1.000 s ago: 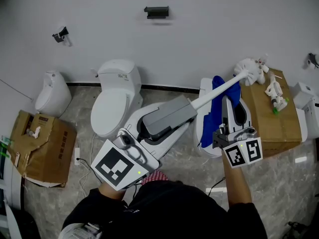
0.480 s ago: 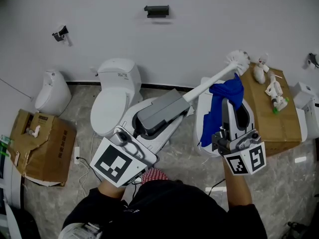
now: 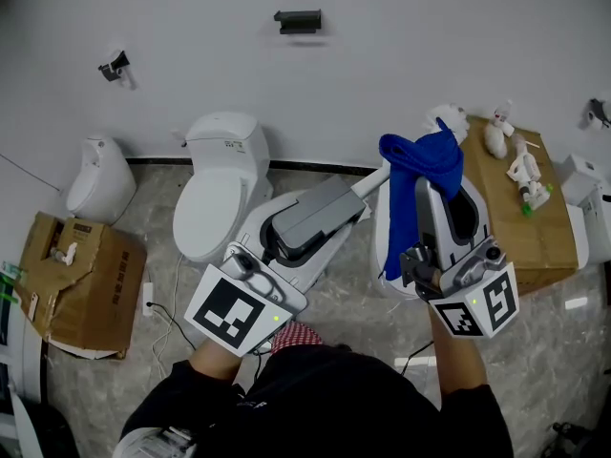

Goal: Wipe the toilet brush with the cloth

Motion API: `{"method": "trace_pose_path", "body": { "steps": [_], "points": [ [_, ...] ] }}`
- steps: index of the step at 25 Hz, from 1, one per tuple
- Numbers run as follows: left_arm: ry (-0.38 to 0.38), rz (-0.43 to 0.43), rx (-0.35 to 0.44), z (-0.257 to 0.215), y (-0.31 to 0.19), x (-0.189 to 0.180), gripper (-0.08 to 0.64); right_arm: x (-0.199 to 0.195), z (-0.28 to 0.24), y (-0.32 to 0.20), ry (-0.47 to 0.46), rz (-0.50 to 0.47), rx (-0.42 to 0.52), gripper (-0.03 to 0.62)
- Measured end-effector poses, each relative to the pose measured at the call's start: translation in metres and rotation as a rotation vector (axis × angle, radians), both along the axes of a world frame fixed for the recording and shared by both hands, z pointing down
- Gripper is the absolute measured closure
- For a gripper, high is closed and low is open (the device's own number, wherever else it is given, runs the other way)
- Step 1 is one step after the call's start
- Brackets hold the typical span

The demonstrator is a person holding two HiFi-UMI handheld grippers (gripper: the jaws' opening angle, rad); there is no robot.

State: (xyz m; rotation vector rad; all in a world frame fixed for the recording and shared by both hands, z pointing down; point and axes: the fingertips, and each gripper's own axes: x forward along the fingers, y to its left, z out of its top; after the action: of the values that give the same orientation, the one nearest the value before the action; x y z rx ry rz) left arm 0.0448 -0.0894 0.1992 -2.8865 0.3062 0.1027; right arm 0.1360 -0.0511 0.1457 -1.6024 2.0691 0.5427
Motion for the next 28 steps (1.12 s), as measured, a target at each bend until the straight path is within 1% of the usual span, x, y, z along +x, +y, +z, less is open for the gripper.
{"method": "trace_pose_path", "body": {
  "steps": [5, 11, 16, 21, 28],
  "points": [
    [-0.006, 0.009, -0.004, 0.002, 0.001, 0.001, 0.385, -0.023, -0.007, -0.008, 0.047, -0.066, -0.016, 0.525],
    [-0.008, 0.026, -0.012, 0.005, 0.004, 0.002, 0.385, -0.042, -0.002, -0.017, 0.098, -0.141, -0.077, 0.525],
    [-0.002, 0.027, -0.018, 0.004, 0.002, 0.000, 0.385, -0.049, 0.004, -0.027, 0.138, -0.129, -0.126, 0.526],
    [-0.001, 0.028, -0.016, 0.003, 0.002, -0.001, 0.385, -0.050, 0.010, -0.036, 0.152, -0.124, -0.168, 0.525],
    [-0.006, 0.025, -0.012, 0.002, 0.002, 0.000, 0.385, -0.049, 0.014, -0.042, 0.157, -0.135, -0.199, 0.526]
  ]
}}
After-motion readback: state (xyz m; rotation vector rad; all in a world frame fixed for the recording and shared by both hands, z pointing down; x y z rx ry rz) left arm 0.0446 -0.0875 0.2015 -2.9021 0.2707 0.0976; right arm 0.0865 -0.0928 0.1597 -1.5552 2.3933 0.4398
